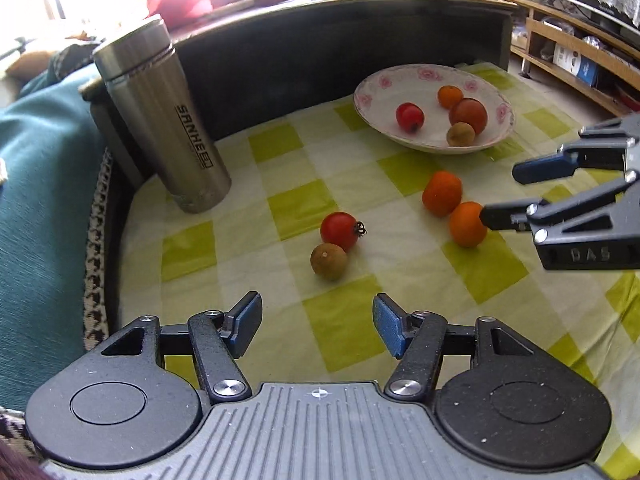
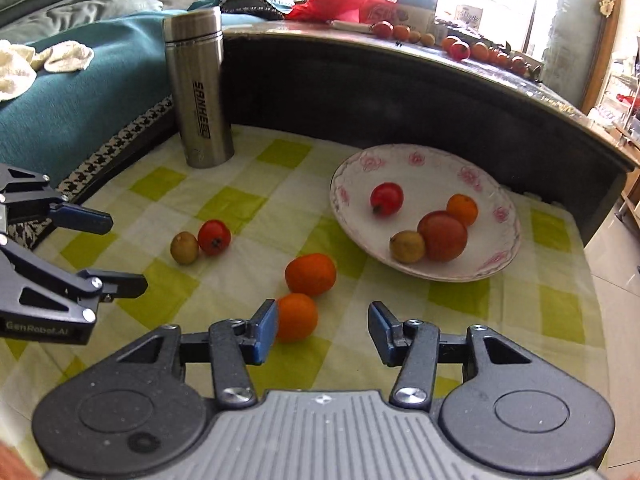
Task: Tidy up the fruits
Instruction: 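Grasp another orange with the right tool while the left tool grasps a brown fruit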
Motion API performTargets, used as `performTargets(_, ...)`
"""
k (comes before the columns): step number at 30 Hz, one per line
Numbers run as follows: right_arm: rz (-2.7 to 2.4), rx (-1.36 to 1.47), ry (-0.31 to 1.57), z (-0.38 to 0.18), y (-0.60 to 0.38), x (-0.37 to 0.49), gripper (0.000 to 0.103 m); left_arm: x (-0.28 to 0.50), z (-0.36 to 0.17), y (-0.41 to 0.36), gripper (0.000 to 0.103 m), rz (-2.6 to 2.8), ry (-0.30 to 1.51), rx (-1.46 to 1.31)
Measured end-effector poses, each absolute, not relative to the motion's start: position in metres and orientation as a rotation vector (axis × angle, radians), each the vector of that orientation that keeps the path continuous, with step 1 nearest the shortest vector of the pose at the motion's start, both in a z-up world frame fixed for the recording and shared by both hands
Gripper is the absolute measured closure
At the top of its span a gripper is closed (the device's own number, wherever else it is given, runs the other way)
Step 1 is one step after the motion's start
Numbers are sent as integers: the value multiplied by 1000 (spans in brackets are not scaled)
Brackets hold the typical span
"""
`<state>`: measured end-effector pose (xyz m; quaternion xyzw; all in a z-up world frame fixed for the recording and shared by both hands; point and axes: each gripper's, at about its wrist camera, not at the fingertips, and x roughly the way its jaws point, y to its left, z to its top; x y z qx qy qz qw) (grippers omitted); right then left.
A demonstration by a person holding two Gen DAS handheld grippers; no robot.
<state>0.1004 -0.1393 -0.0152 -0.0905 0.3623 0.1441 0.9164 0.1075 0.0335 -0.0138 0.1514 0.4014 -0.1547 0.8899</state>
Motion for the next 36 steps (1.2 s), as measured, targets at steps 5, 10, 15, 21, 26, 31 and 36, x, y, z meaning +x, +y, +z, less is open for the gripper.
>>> performTargets(5, 310, -157, 753, -24, -140, 108, 46, 123, -24, 28, 33, -326, 827, 278)
performTargets(10, 332, -154, 744, -26, -132, 113, 46, 137, -40, 25, 37, -322, 824, 303)
performTargets(15, 352, -152, 752, -29, -127, 115, 47, 142, -42, 24, 47, -332, 812, 291)
performTargets(21, 389, -153, 776, -31, -124, 114, 56, 135, -41, 17, 68, -354, 810, 302)
performTargets(26, 404, -168, 776, -31, -120, 112, 66, 131, -39, 17, 70, -374, 820, 293)
performTargets(31, 391, -138, 797, -28, -128, 112, 66, 123, -36, 14, 70, -426, 833, 282)
performTargets(36, 353, -134, 824, -25, -144, 97, 66, 106, -34, 5, 70, -488, 844, 295)
